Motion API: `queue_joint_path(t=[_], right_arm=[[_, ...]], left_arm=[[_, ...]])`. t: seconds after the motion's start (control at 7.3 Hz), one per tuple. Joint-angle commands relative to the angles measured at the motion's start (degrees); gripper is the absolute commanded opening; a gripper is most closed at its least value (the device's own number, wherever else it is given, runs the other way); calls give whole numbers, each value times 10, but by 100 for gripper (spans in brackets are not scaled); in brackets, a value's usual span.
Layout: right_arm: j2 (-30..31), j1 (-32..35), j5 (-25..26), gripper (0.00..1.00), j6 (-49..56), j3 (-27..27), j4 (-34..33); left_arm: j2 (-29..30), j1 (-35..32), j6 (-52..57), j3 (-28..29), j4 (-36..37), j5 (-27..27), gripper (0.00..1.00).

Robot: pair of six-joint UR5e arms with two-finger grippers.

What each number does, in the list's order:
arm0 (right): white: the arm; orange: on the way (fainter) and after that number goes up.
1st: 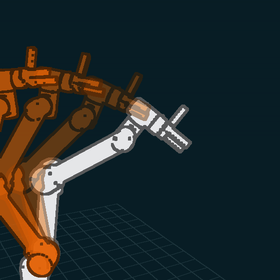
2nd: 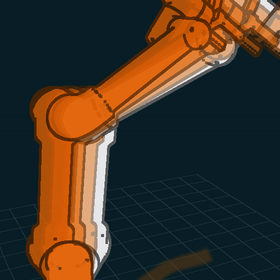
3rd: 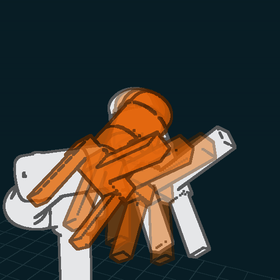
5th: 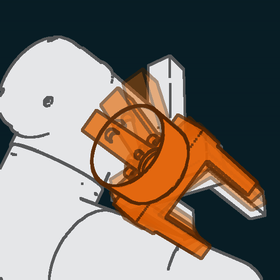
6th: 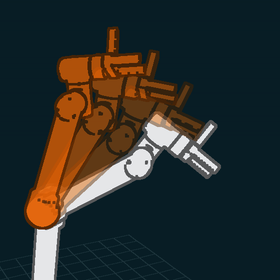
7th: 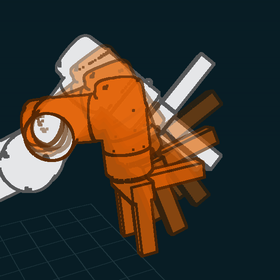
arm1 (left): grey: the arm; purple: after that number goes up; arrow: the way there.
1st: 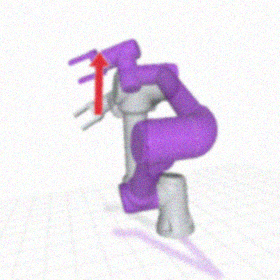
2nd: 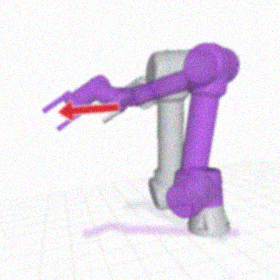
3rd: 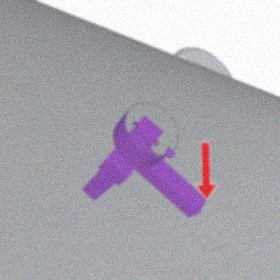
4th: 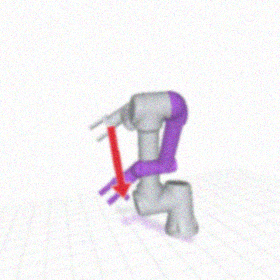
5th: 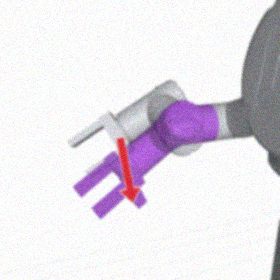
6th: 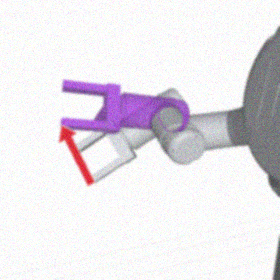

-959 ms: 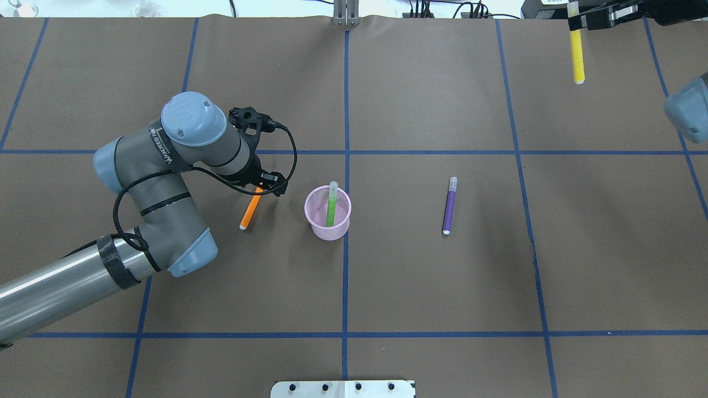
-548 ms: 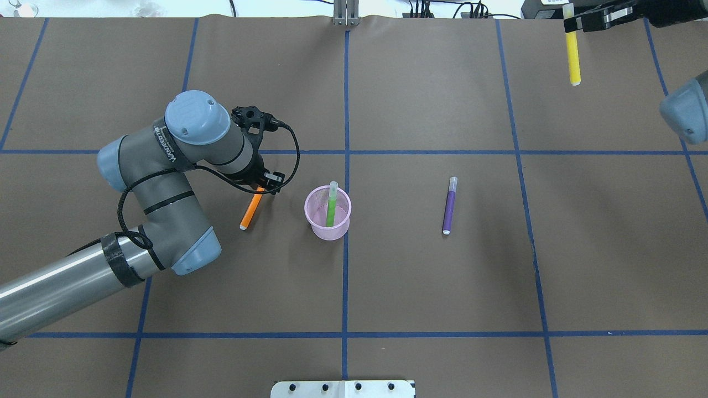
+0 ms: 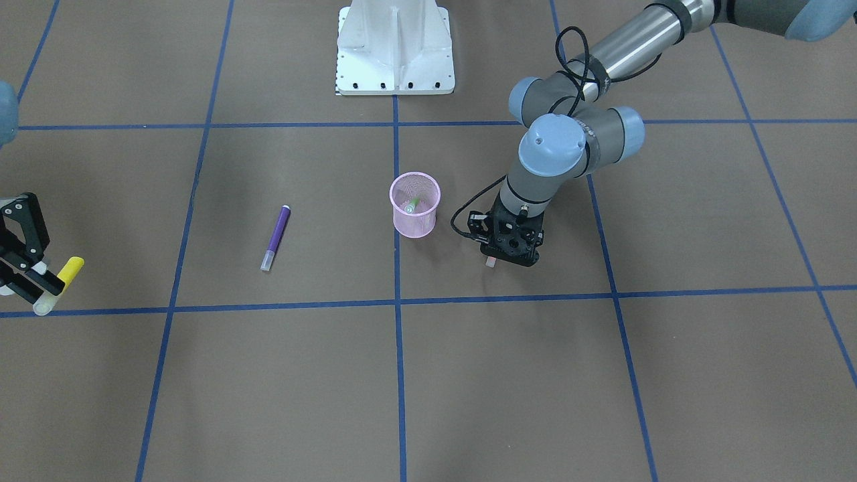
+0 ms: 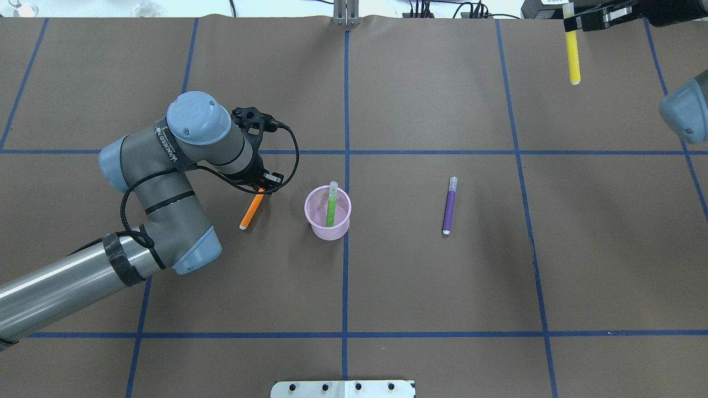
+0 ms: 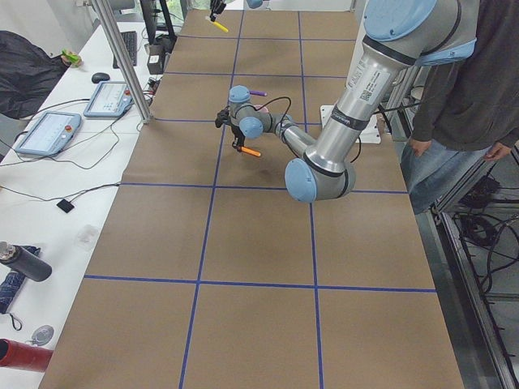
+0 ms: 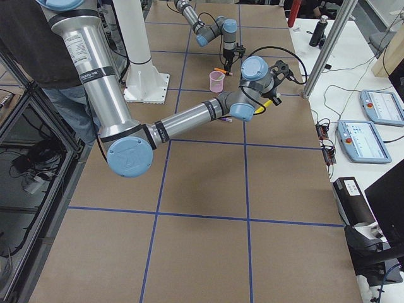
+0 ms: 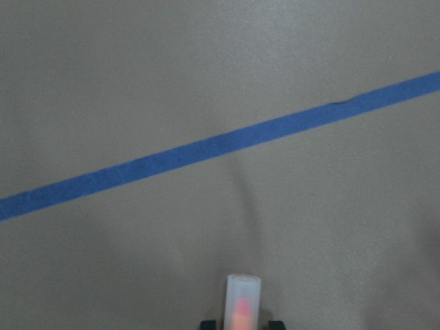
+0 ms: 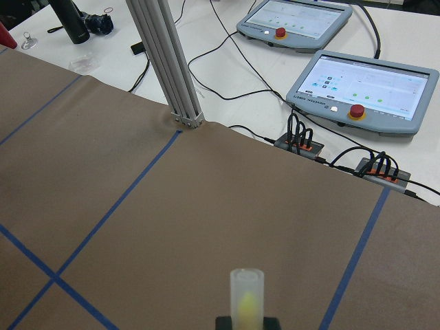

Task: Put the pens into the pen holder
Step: 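Open the left gripper and move it over the orange marker, then grasp orange marker with left gripper while right lifts yellow highlighter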

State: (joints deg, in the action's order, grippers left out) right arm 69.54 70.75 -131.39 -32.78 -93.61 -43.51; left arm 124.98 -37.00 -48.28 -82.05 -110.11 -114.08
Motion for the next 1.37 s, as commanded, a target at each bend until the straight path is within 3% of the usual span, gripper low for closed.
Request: queue_joint_path(t=[0.0, 0.27, 0.55, 0.96, 1.23], right_arm=[[0, 0, 1, 0, 0, 0, 0], [-10, -2, 1, 0, -3, -3, 0], [-37, -26, 25, 0, -67, -11, 2], [-48, -143, 166, 0, -144, -56, 25], [-55, -232, 275, 0, -188, -57, 89]], left_arm=[[0, 1, -3, 0, 1, 1, 0], [-1, -2, -8, -13, 2, -1, 0], [-2, -64, -1, -16, 3, -66, 0], [0, -111, -1, -63, 0, -66, 0], [0, -127, -10, -94, -2, -9, 0]])
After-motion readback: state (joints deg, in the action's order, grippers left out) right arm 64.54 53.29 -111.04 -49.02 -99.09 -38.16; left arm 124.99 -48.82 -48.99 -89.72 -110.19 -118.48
